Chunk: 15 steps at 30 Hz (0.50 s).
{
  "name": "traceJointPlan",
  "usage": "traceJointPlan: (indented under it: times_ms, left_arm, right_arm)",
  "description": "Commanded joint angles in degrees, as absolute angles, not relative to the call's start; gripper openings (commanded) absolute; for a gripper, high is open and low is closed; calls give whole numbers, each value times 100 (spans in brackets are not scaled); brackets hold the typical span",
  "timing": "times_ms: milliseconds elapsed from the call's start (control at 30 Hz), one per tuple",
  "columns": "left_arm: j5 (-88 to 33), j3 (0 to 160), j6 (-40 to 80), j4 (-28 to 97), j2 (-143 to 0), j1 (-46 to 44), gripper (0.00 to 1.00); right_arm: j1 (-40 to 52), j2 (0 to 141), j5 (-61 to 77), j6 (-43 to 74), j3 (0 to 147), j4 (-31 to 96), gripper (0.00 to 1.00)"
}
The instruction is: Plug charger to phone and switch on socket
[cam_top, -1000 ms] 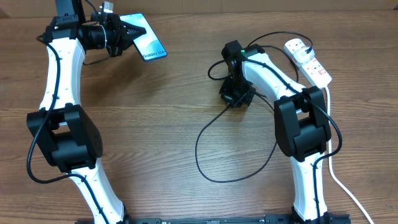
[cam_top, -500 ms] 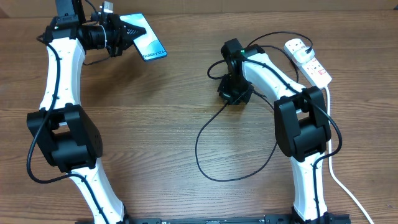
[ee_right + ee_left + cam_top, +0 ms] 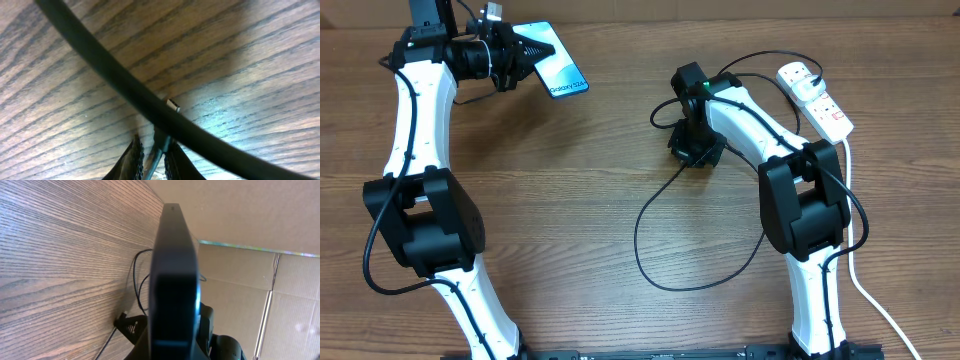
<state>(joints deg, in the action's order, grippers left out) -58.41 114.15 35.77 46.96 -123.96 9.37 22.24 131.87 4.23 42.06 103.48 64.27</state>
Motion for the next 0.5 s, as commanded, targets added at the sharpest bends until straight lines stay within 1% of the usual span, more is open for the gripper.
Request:
traceJointPlan:
  times_ms: [0, 267, 433, 467]
  left_arm:
    - [-6005, 11566, 3422, 4674, -12160, 897, 4]
    - [-6005, 11566, 3422, 4674, -12160, 897, 4]
    - [-6005, 11566, 3422, 4674, -12160, 897, 4]
    - [-6005, 11566, 3422, 4674, -12160, 897, 4]
  right_arm:
    - [2215, 13294, -32, 4287, 10200, 6361, 16]
    - [2215, 13294, -119, 4287, 10200, 6318, 15]
    - [2215, 13292, -27, 4257, 10202, 6235, 4]
    - [2215, 13292, 117, 4154, 10208, 6193, 4]
